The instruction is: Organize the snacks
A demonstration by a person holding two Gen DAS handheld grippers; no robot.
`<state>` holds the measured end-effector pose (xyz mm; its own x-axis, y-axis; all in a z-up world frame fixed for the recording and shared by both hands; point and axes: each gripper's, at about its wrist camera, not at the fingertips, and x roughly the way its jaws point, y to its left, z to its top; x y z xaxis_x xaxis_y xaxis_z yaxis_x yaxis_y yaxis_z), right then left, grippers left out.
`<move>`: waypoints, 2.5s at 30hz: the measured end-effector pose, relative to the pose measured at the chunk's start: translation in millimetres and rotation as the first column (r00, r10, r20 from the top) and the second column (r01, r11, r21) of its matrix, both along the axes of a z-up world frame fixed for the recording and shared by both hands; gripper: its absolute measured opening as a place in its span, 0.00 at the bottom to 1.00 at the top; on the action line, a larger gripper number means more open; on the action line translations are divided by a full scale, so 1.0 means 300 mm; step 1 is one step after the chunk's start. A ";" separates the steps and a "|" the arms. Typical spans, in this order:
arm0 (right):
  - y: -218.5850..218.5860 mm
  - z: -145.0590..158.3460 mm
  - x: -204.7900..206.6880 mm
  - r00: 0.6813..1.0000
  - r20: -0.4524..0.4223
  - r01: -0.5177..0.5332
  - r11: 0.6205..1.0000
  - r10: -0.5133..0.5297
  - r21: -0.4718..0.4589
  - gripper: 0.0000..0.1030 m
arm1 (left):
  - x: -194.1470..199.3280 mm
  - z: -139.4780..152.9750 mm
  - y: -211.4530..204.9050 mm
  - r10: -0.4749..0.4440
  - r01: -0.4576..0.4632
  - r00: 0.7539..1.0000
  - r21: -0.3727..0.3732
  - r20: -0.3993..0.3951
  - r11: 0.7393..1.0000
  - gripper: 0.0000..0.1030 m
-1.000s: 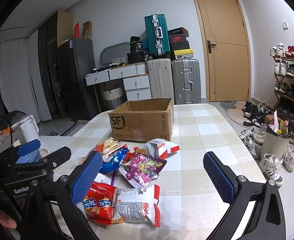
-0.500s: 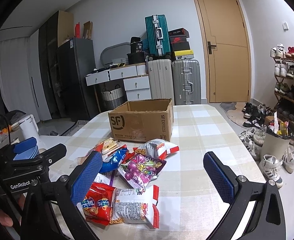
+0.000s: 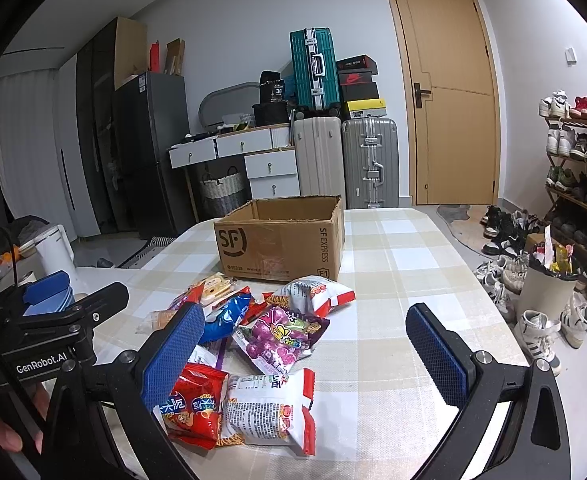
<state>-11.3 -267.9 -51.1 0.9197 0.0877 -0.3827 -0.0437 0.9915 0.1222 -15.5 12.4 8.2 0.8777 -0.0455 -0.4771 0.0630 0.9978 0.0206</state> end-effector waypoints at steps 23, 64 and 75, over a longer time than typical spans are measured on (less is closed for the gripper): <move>0.000 -0.003 -0.007 1.000 -0.011 0.005 1.000 -0.005 -0.007 1.00 | 0.008 -0.013 0.017 0.011 -0.011 1.000 -0.003 -0.006 1.000 0.99; 0.188 -0.124 0.083 0.915 -0.287 -0.298 0.955 0.284 -0.002 1.00 | 0.470 -0.228 0.025 -0.151 0.093 0.864 -0.142 -0.480 0.985 0.69; 0.200 -0.123 0.078 0.908 -0.292 -0.314 0.949 0.300 -0.003 1.00 | 0.480 -0.291 0.097 -0.202 0.097 0.834 -0.224 -0.514 0.970 0.31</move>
